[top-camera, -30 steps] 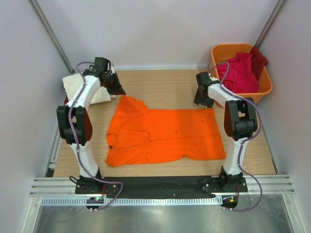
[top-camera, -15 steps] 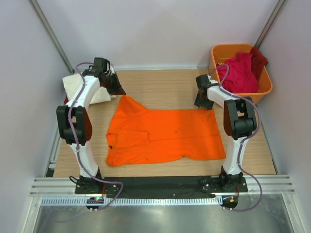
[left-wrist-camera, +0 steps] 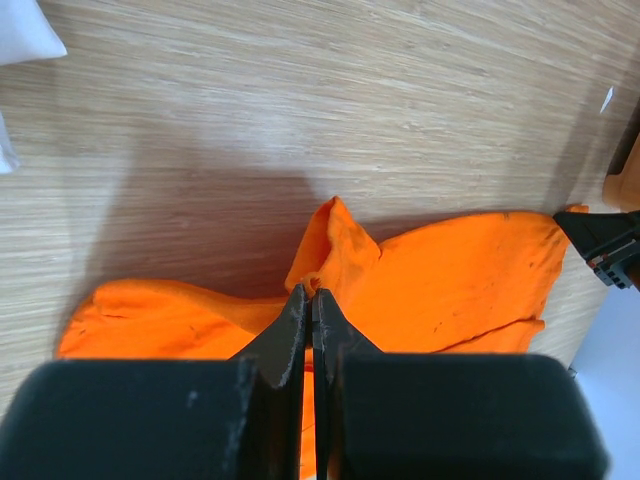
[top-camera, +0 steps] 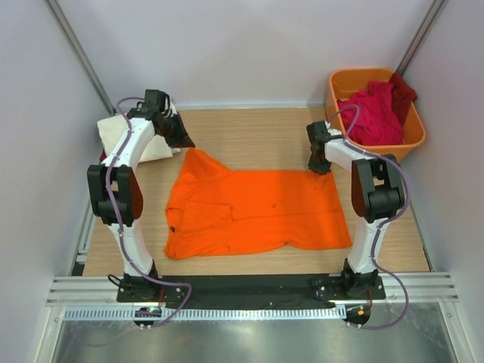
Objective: Fold and stack the t-shirts
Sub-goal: Fold the tshirt
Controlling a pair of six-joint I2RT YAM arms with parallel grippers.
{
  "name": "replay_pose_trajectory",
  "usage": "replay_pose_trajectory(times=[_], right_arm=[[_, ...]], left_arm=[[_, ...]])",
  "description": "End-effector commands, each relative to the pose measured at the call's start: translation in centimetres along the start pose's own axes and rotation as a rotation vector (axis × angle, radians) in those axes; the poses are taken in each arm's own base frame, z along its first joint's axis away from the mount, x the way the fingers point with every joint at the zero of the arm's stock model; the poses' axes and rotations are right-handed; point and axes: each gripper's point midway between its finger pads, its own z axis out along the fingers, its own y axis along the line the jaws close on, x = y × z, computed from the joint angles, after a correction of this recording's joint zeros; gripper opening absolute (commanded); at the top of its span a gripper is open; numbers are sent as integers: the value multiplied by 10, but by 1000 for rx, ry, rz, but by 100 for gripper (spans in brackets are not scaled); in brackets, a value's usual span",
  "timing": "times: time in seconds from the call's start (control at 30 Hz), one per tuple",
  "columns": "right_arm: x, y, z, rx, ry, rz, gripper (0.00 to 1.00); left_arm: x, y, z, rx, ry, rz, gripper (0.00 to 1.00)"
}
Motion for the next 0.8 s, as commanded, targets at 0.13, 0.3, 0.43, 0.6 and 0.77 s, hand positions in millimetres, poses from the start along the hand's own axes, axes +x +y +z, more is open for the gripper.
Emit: replay_pose_trajectory(times=[0.13,0.3,0.43,0.6,0.77], right_arm=[[12,-17,3,45,22,14,13],[4,-15,3,54,20,-2,3],[-20,-10,-13,40,-16,-10,1],[-34,-13,-41,16,-48,-16,1],[-27,-17,-64,-39,-52,-27,1]], left_arm=[[-11,-14,-20,58,-54,12,0],[-11,-12,-18,50,-56,13,0],[-14,-10,-20,24,-77,38,0],[-7,-18,-19,44,-50,70,0],[19,-12,-28,31,3,67,0]])
